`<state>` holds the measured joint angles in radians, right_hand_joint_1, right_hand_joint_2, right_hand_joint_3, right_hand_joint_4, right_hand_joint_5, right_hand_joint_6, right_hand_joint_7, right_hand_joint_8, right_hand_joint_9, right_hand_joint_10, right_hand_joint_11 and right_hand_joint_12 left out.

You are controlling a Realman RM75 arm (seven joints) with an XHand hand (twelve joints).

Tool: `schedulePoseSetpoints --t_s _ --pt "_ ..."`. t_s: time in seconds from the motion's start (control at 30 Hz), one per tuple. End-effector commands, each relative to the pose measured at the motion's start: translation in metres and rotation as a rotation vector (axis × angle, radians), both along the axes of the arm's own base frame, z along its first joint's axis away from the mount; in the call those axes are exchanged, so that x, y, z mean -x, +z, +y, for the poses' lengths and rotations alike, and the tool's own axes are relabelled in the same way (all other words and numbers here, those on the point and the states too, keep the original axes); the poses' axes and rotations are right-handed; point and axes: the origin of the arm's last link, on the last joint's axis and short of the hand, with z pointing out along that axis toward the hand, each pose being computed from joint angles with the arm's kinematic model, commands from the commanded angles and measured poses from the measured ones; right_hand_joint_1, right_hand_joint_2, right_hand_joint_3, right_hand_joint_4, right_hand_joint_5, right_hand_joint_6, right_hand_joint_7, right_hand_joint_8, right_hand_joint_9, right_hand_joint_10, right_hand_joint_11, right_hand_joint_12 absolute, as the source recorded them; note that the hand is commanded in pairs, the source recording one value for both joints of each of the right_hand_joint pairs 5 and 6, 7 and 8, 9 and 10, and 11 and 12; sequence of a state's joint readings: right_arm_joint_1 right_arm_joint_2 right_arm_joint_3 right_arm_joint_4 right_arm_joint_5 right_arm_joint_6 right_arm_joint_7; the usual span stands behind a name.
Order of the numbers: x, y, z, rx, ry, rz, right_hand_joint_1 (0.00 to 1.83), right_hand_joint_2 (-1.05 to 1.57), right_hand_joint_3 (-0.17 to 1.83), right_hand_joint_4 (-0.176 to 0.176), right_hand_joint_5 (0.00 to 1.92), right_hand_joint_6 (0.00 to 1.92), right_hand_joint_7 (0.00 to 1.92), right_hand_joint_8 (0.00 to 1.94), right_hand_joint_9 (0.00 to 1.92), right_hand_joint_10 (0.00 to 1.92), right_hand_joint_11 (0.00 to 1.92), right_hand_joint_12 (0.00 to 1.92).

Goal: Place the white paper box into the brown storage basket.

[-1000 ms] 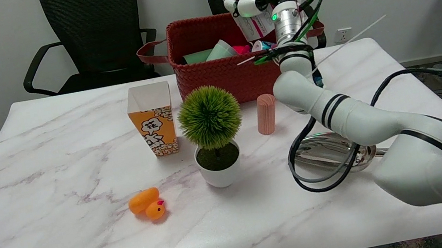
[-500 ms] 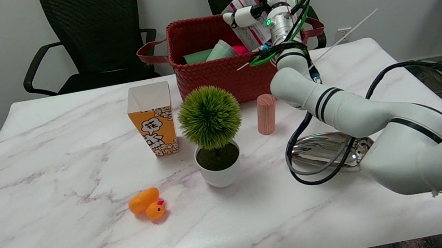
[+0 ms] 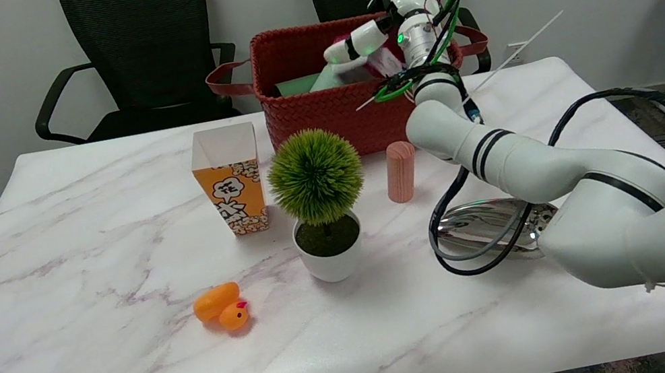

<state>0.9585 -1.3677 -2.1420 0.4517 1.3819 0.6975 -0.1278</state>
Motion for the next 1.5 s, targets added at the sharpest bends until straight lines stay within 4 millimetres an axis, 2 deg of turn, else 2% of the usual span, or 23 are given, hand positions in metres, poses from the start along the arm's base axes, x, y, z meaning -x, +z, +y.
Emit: schedulePoseSetpoints --t_s 0.03,0.2,0.3,0.4,0.6,0.77,0.87,1.1,1.23,1.37,1.5 --pt "0.002 -0.007 -0.001 -0.044 -0.015 -0.019 1.04 -0.28 0.20 0.000 0.00 0.00 0.56 0.56 0.52 0.52 0.52 0.52" --pt "-0.003 -0.006 0.004 -0.025 -0.002 -0.006 1.01 -0.28 -0.04 0.000 0.00 0.00 0.36 0.36 0.27 0.27 0.12 0.12" --pt "-0.008 -0.001 0.013 -0.006 0.023 0.015 1.00 -0.28 -0.03 0.000 0.00 0.00 0.32 0.32 0.24 0.24 0.07 0.07" --pt "-0.020 0.004 0.031 0.023 0.095 0.010 1.00 -0.28 -0.03 0.000 0.00 0.00 0.32 0.32 0.24 0.24 0.08 0.08" --pt "-0.025 0.019 0.087 0.112 0.262 -0.045 0.99 -0.20 -0.05 0.000 0.00 0.00 0.33 0.33 0.28 0.28 0.12 0.12" --pt "-0.030 0.018 0.140 0.183 0.414 -0.094 0.99 -0.14 -0.03 0.000 0.00 0.00 0.32 0.32 0.28 0.28 0.13 0.13" --pt "-0.028 0.015 0.163 0.200 0.456 -0.111 1.00 -0.09 0.04 0.000 0.00 0.00 0.31 0.31 0.29 0.29 0.13 0.13" --pt "-0.019 0.005 0.203 0.229 0.514 -0.095 1.02 0.01 0.19 0.000 0.00 0.00 0.31 0.31 0.29 0.29 0.15 0.15" --pt "-0.007 0.005 0.225 0.265 0.517 -0.089 1.02 0.03 0.24 0.000 0.00 0.00 0.31 0.31 0.29 0.29 0.16 0.16" --pt "0.000 0.003 0.238 0.289 0.525 -0.069 1.03 0.02 0.30 0.000 0.00 0.00 0.32 0.32 0.32 0.32 0.31 0.31" --pt "0.006 -0.004 0.248 0.297 0.529 -0.063 1.03 0.05 0.30 0.000 0.00 0.00 0.32 0.32 0.34 0.34 0.35 0.35"
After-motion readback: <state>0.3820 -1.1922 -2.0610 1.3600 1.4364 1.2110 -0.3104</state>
